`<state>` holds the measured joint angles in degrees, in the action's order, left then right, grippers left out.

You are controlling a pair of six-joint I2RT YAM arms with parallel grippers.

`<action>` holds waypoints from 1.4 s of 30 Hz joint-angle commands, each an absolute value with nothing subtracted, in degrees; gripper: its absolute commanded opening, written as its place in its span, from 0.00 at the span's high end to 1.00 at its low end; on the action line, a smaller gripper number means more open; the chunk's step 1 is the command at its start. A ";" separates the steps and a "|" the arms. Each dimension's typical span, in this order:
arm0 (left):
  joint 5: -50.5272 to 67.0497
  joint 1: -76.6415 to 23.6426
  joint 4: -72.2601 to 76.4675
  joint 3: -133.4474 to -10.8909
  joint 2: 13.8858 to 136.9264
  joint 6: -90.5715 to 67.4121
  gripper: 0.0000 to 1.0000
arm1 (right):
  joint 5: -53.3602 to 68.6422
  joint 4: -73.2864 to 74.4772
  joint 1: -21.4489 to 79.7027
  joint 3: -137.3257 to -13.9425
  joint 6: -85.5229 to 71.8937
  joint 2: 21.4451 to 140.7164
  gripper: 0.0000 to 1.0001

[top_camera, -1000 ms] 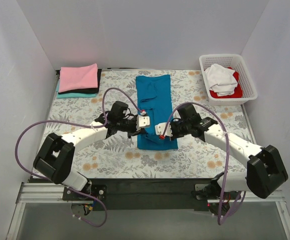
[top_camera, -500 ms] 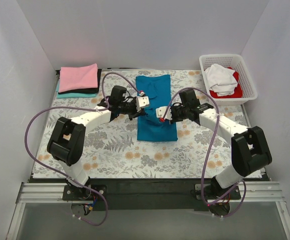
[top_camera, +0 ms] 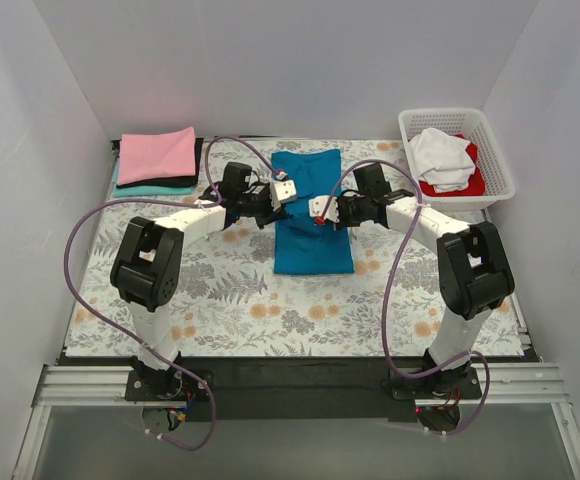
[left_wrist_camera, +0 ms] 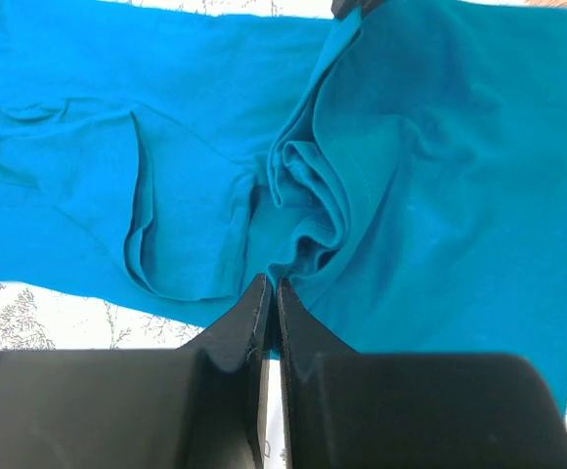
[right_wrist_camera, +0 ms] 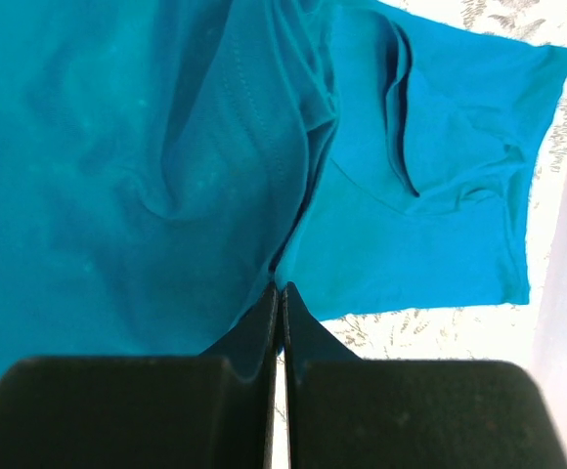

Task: Fold and stack the t-shirts
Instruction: Fold the tshirt

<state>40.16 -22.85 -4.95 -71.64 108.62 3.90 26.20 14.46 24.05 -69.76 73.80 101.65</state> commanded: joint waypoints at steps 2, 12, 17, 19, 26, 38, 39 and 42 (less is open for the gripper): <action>39.90 -21.89 -3.43 -74.79 110.73 4.75 1.00 | 27.60 11.87 23.64 -73.21 75.76 104.06 0.99; 38.41 -21.18 -2.11 -76.64 114.96 4.92 1.00 | 25.84 9.41 22.85 -74.70 76.46 108.45 0.99; 37.79 -21.01 -1.67 -77.34 115.66 4.40 1.00 | 25.31 9.32 22.59 -75.85 75.94 109.95 0.99; 37.44 -20.92 -1.67 -77.52 116.01 4.66 1.00 | 25.14 9.05 22.59 -75.85 76.03 110.21 0.99; 33.32 -20.31 -1.58 -80.59 117.95 1.15 0.75 | 21.01 8.79 22.06 -77.78 72.70 110.92 0.68; 42.01 -17.83 -5.09 -70.23 100.73 -14.57 0.60 | 28.38 21.43 18.54 -78.93 56.70 97.48 0.61; 42.10 -18.45 -5.71 -69.62 100.29 -15.89 0.60 | 29.87 23.97 18.81 -78.84 55.47 97.21 0.65; 44.46 -19.34 -6.50 -69.43 100.46 -30.41 0.57 | 33.56 29.42 19.51 -81.28 46.00 99.13 0.69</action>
